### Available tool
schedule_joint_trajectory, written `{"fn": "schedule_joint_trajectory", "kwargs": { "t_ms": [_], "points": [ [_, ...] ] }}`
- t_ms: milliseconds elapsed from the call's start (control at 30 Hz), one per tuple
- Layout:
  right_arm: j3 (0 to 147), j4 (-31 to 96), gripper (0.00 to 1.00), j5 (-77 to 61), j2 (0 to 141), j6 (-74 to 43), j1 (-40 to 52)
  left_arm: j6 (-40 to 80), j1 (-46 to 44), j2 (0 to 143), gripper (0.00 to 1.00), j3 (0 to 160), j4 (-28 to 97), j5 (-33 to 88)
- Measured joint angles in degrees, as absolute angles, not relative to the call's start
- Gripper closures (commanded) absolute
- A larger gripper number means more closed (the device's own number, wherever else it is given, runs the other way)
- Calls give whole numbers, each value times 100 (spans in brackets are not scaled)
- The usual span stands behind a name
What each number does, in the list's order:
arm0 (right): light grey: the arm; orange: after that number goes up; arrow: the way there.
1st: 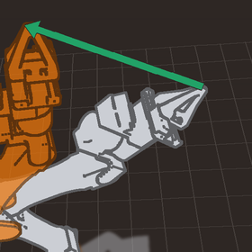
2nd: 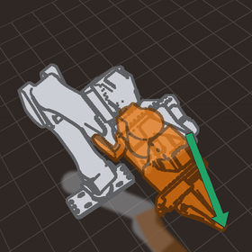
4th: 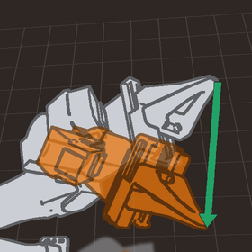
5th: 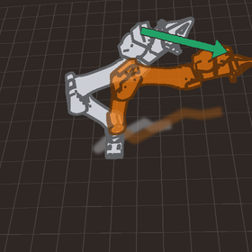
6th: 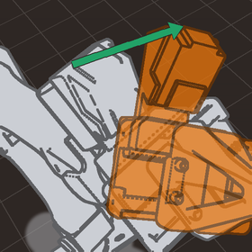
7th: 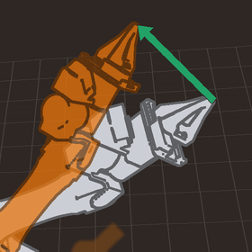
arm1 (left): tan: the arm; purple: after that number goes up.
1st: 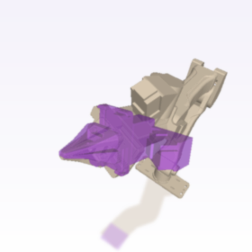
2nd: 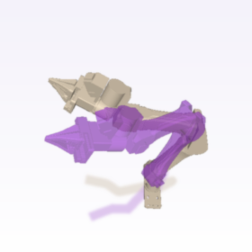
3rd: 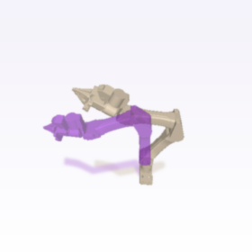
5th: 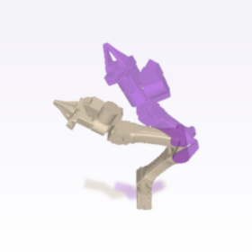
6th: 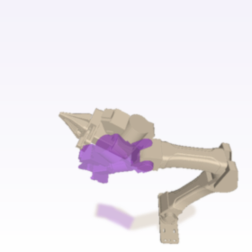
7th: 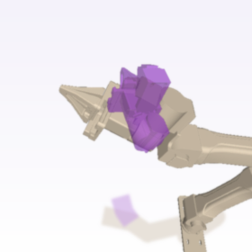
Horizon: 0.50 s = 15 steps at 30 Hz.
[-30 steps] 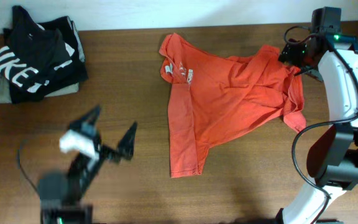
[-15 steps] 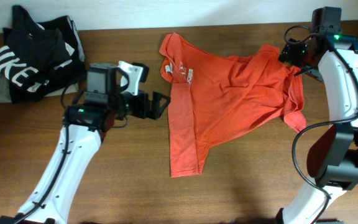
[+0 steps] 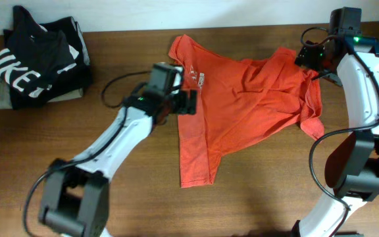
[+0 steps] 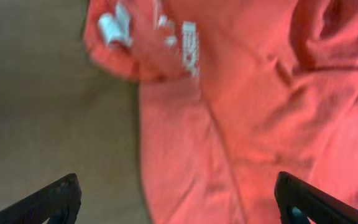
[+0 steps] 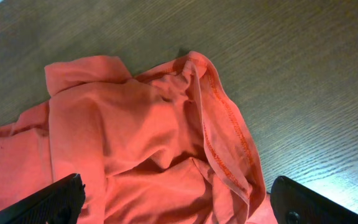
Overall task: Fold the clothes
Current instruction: 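Reach the left gripper to the shirt's left shoulder near the collar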
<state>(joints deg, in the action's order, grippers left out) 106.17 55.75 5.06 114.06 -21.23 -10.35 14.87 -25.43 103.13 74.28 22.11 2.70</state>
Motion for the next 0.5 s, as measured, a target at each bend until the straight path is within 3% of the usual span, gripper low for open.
{"fn": "schedule_joint_trajectory", "kwargs": {
  "t_ms": [267, 500],
  "points": [
    [10617, 5570, 1, 506, 11406, -2121, -1035, 1527, -3524, 11511, 1, 7942, 1426, -1341],
    [10617, 5572, 1, 506, 11406, -2123, -1035, 1529, -3610, 11767, 1, 7946, 1251, -1984]
  ]
}}
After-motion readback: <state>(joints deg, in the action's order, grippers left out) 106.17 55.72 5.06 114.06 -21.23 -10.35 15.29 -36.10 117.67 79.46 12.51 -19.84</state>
